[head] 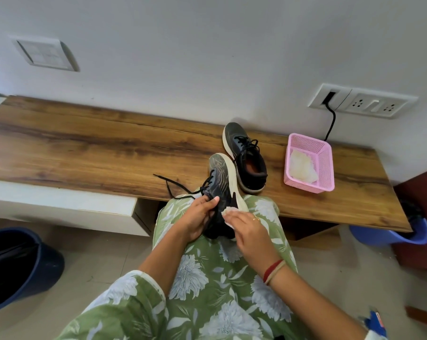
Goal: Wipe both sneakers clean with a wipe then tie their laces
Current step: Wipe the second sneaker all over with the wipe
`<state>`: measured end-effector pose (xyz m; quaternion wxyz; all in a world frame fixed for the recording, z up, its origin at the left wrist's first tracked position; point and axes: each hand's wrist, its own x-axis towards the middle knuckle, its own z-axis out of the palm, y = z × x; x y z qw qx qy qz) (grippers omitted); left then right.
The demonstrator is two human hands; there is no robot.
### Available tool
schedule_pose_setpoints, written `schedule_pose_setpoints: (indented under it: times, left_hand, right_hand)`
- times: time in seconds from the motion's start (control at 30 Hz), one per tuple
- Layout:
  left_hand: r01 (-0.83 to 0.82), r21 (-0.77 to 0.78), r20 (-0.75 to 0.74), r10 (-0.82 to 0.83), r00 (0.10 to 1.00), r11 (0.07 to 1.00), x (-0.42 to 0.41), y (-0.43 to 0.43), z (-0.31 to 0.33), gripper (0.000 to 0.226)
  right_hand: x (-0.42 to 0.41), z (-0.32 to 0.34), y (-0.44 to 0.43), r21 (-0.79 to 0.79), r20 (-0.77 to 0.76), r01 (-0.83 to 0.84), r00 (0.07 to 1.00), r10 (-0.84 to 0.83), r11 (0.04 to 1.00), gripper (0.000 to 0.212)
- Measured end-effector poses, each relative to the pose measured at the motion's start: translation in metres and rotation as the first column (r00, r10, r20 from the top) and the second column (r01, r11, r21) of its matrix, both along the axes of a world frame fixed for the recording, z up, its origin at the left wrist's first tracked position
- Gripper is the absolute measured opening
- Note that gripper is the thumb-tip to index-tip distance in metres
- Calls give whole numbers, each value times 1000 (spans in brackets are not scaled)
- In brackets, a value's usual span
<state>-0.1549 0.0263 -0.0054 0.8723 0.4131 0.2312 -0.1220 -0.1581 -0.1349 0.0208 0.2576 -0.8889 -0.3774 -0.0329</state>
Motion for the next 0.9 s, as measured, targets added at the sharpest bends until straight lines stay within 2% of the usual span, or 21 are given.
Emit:
schedule_pose_setpoints:
  times: [0.07,0.13,0.17,0.2,0.23,0.27,0.3,0.33,0.37,0.4,0.5,0.57,0.63,0.73,0.83,0.9]
  left_hand:
    - [1,21,-5,-1,1000,1000,1,-1,2,11]
    - [8,40,-10,-8,1000,999,1,-1,3,11]
    - [19,50,-6,-19,1000,999,2,-2,3,12]
    - [22,58,-4,-22,1000,998,1,-2,4,13]
    - [24,62,-2,-24,1000,998,1,-3,4,14]
    - [21,64,0,-21,1000,998,1,-3,4,15]
    - [23,67,4,-23,1000,997,1,-3,3,15]
    - [24,74,11,-25,1000,997,1,-3,3,16]
    - [29,92,21,-31,999,995,1,-3,2,16]
    - [34,108,29,-37,999,994,2,-3,3,17]
    - [52,137,44,-59,997,989,1,-3,2,18]
    - [53,139,48,-61,997,989,0,-4,3,17]
    - [53,150,33,-58,998,987,1,-3,-1,15]
    - [75,210,4,-78,997,975,3,-3,-2,14]
    - [86,204,3,-89,996,975,3,-3,-4,16]
    - [75,180,14,-78,997,981,2,-1,-2,18]
  right_hand:
    - [-5,-6,-11,-93,86,-152,983,160,984,30]
    - [-8,-11,-20,-210,108,-305,937,332,929,28]
    - [-10,-12,-24,-222,98,-351,920,379,910,26]
    - [-12,-9,-25,-165,47,-352,930,364,921,22]
    - [-13,-2,-22,-25,-60,-271,961,269,962,23]
    - [-9,6,-18,137,-171,-95,978,118,986,28]
    - [-2,12,-13,276,-251,113,967,-42,954,31]
    - [8,17,-9,354,-297,280,938,-177,892,31]
    - [19,20,-5,379,-287,372,918,-275,847,30]
    - [28,21,-1,368,-266,394,913,-310,842,29]
    - [30,11,10,210,-234,236,954,-186,949,32]
    - [16,-3,9,96,-103,102,990,-92,990,34]
    - [7,-11,3,39,25,3,1000,-4,999,34]
    - [3,-11,-7,-19,136,-162,977,163,987,32]
    - [5,-5,-15,7,104,-264,959,262,964,30]
    - [10,4,-15,167,-16,-133,990,137,977,31]
